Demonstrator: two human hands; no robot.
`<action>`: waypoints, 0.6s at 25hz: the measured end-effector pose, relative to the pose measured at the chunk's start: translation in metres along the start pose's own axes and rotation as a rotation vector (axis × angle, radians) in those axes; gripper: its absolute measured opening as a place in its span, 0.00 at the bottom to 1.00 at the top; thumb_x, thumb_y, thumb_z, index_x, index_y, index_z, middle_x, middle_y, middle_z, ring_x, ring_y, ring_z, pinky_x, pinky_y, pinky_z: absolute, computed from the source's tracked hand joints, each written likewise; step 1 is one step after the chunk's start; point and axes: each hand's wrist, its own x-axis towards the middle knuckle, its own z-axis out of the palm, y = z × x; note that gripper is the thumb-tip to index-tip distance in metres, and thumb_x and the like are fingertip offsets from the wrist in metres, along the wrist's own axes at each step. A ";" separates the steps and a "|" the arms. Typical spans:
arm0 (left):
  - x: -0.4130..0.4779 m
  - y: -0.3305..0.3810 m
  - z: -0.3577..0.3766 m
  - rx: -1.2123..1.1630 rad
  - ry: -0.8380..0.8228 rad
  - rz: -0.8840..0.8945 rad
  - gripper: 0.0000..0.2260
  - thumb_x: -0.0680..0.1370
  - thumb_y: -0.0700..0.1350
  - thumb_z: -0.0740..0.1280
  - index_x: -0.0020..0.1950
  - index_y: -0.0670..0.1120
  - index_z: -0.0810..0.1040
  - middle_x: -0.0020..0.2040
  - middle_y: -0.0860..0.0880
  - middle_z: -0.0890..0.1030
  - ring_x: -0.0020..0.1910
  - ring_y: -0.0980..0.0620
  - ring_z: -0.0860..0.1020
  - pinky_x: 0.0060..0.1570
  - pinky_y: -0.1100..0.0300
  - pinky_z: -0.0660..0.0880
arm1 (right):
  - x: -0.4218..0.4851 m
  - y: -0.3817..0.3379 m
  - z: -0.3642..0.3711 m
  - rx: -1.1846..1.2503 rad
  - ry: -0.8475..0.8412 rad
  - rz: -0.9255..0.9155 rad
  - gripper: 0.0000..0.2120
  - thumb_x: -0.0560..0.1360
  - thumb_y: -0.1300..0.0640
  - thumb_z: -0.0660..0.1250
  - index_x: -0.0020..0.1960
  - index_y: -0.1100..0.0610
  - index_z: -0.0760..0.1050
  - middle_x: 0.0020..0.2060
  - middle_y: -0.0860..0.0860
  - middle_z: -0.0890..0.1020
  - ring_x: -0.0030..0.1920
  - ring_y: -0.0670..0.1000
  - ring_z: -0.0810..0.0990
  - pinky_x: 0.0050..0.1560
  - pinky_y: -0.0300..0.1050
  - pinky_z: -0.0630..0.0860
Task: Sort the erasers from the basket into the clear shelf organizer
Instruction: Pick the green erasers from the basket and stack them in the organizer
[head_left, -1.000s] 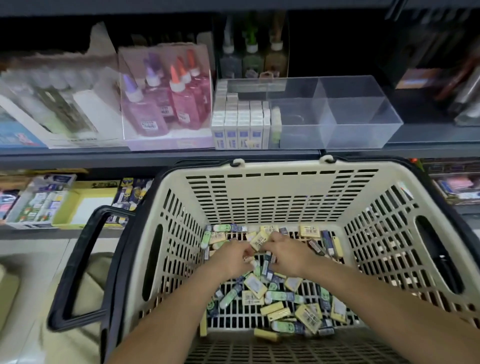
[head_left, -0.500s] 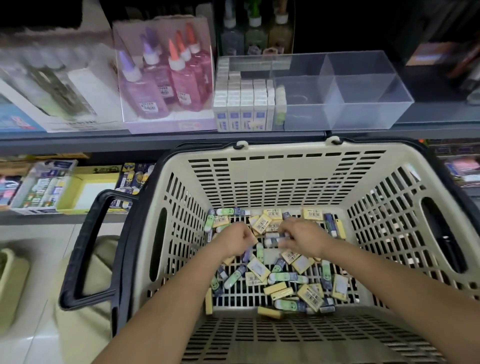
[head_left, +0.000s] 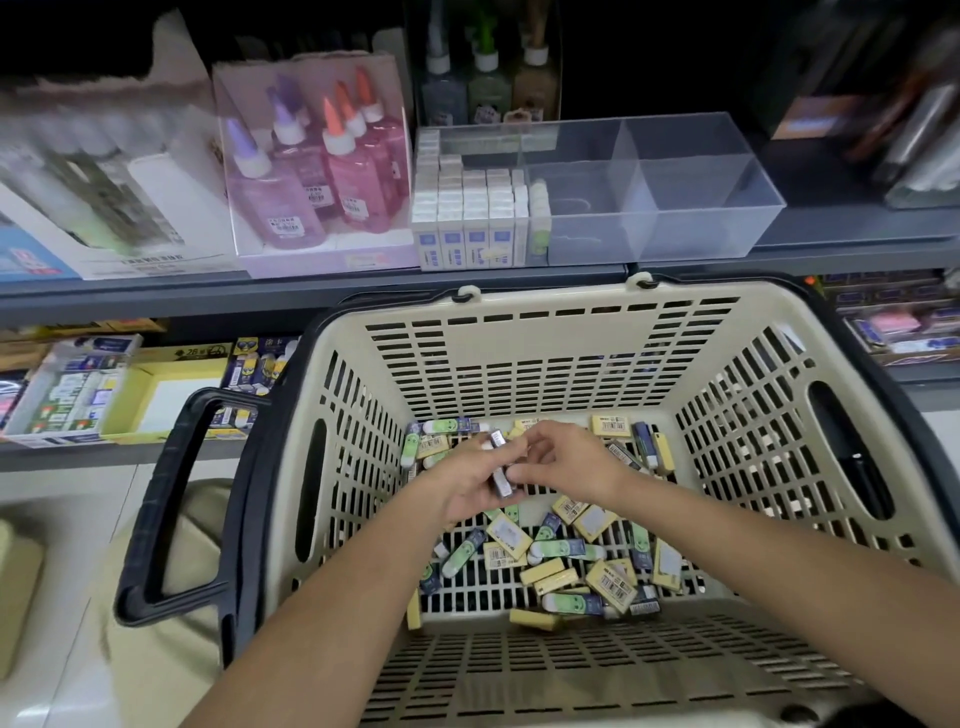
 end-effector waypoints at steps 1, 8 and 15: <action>0.000 0.001 -0.005 0.049 0.007 -0.021 0.28 0.68 0.46 0.75 0.64 0.44 0.68 0.44 0.46 0.81 0.40 0.50 0.81 0.38 0.54 0.79 | -0.001 0.005 -0.004 -0.038 0.002 0.025 0.12 0.70 0.52 0.72 0.50 0.54 0.75 0.38 0.45 0.77 0.39 0.44 0.76 0.39 0.36 0.72; 0.004 0.001 -0.024 0.130 0.101 -0.058 0.14 0.70 0.40 0.74 0.53 0.46 0.76 0.36 0.49 0.82 0.30 0.54 0.79 0.30 0.61 0.76 | -0.008 0.050 0.012 -0.804 -0.356 -0.211 0.17 0.75 0.60 0.63 0.64 0.52 0.73 0.60 0.51 0.74 0.61 0.53 0.70 0.62 0.47 0.69; -0.002 0.005 -0.024 0.076 0.033 -0.053 0.18 0.70 0.34 0.72 0.56 0.49 0.79 0.47 0.45 0.80 0.37 0.51 0.78 0.37 0.56 0.79 | -0.002 0.045 -0.018 -0.572 -0.138 -0.065 0.07 0.75 0.54 0.67 0.52 0.54 0.77 0.49 0.49 0.78 0.49 0.48 0.77 0.50 0.41 0.74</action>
